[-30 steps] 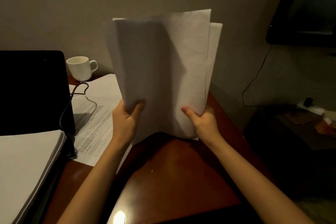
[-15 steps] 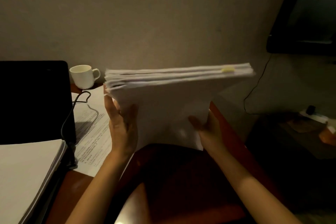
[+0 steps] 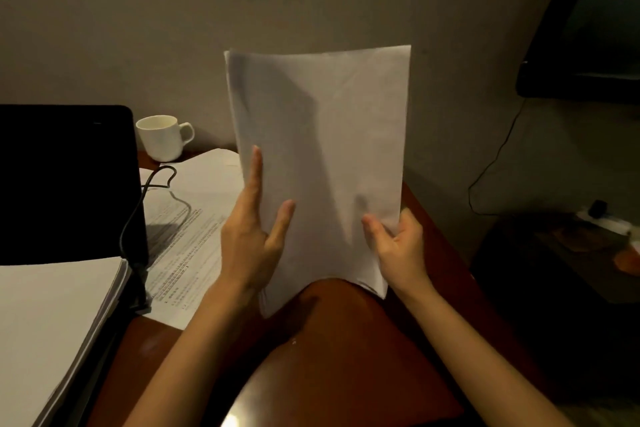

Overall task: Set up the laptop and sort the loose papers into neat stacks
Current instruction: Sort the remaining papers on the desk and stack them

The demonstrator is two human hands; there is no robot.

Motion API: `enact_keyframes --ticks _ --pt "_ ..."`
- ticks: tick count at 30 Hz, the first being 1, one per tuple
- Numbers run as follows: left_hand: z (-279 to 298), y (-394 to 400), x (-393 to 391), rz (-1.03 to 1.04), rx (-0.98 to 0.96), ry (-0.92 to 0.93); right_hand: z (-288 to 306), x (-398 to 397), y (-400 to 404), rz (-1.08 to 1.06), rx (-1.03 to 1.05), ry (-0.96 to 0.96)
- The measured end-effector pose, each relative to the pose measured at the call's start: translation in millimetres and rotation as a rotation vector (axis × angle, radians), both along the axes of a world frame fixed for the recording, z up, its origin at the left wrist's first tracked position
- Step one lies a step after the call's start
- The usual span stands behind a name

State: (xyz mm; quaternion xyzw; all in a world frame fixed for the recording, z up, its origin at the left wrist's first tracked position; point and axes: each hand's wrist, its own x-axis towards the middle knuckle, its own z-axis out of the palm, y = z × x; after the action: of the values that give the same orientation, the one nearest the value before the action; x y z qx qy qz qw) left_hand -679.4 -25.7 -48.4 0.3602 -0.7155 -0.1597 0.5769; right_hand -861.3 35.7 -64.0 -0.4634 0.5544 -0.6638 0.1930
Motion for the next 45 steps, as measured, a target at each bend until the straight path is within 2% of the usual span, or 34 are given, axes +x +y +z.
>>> enact_keyframes --ticks 6,9,11,15,19,22,23,26,27,31,33,35,39,42,45 --pt "-6 -5 -3 -0.091 0.338 0.350 -7 -3 -1 -0.007 0.007 -0.090" --pt "-17 -20 5 -0.248 0.671 0.295 -16 -5 -2 0.001 0.066 -0.124" --pt "-24 -25 10 -0.306 0.742 0.186 -16 -9 -5 -0.026 0.106 -0.129" --pt "-24 -24 18 -0.376 0.697 0.032 -8 -17 -16 0.004 0.127 -0.172" --pt "-24 -28 23 -0.523 0.780 0.131 6 -19 -29 0.005 0.113 -0.208" --pt "-20 -28 26 -0.562 0.728 0.166 24 -18 -37 0.038 0.184 -0.175" --pt "-17 -29 27 -0.525 0.684 0.181 30 -17 -41 0.089 0.217 -0.245" --pt "-15 -34 31 -0.315 0.585 0.248 43 -19 -54 0.357 0.295 -0.753" --pt "-14 -35 32 -0.220 0.549 0.265 41 -21 -57 0.414 0.348 -0.863" --pt "-16 -40 41 0.056 0.383 0.317 14 -8 -56 0.461 0.724 -1.042" --pt "-18 -43 45 0.116 0.345 0.296 8 5 -56 0.492 0.777 -1.095" --pt "-18 -45 47 0.178 0.344 0.306 7 20 -61 0.552 0.806 -1.079" --pt "-18 -50 49 0.230 0.372 0.331 5 50 -72 0.653 0.879 -0.919" --pt "-18 -50 48 0.229 0.379 0.283 2 78 -79 0.709 0.907 -0.583" --pt "-21 -53 48 0.209 0.463 0.261 -6 102 -85 0.566 0.874 -0.205"
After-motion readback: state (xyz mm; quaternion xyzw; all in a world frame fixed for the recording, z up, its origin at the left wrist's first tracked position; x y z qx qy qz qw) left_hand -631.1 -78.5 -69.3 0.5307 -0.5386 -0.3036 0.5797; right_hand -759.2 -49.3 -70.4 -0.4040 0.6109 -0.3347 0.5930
